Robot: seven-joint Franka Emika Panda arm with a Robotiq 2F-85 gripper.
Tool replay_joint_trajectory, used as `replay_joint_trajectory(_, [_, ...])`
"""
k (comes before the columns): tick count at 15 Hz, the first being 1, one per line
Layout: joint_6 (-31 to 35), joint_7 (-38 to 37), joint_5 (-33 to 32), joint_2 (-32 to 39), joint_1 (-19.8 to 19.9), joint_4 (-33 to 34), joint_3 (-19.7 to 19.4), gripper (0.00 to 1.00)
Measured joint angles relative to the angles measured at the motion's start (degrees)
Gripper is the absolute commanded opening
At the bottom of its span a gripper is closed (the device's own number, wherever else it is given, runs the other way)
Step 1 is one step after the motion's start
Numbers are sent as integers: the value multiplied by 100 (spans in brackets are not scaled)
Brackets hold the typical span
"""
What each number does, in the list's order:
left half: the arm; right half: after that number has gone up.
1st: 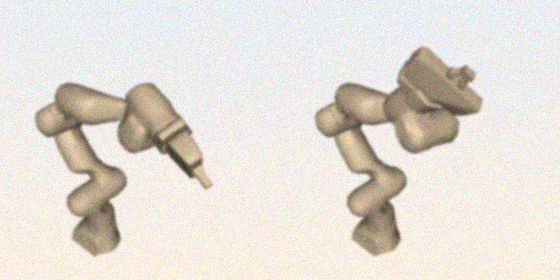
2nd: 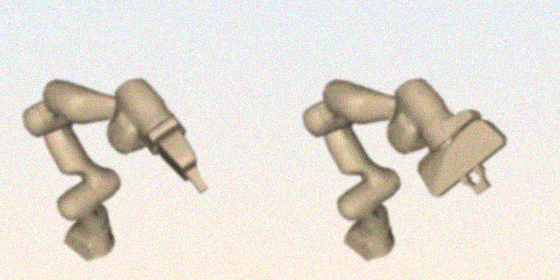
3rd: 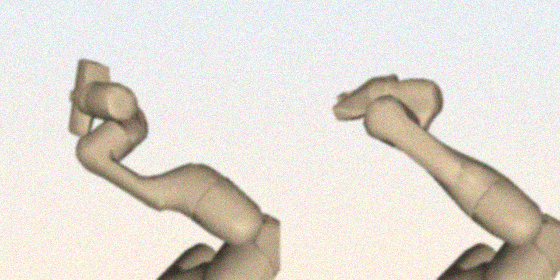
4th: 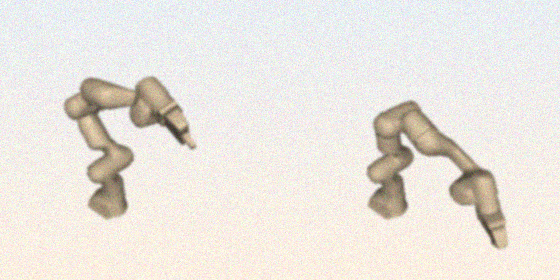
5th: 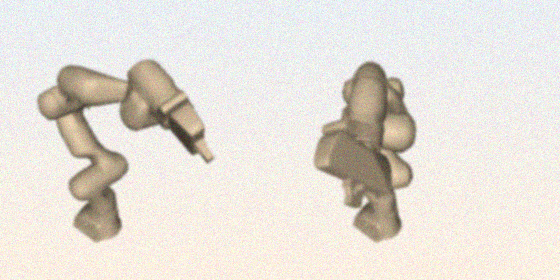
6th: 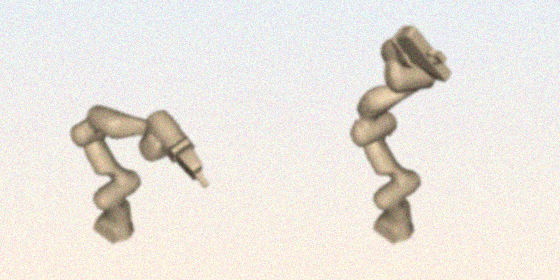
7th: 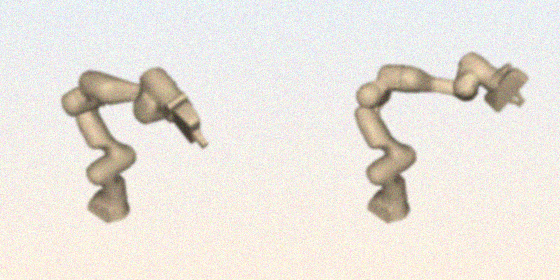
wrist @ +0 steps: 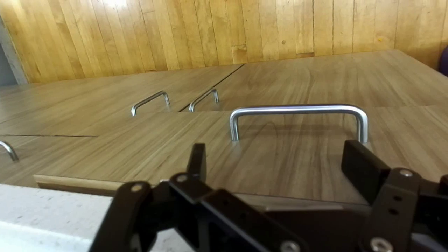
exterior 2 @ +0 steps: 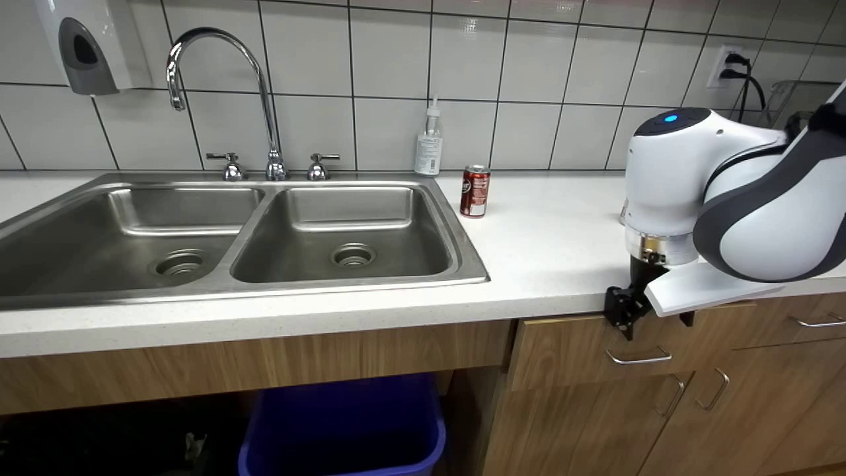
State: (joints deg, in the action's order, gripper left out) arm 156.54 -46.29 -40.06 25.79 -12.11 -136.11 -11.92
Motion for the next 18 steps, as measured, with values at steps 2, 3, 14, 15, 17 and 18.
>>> replay_joint_trajectory(2, [-1,68,38,-70,-1,-27,7,100])
replay_joint_trajectory(3, [-1,91,42,-120,-1,-54,8,100])
replay_joint_trajectory(14, [-396,792,741,-1085,12,-363,239,100])
replay_joint_trajectory(15, [-406,792,741,-1153,12,-363,245,100])
replay_joint_trajectory(17, [-439,792,741,-1262,12,-366,253,100])
replay_joint_trajectory(18, [-445,792,741,-1311,12,-365,256,100])
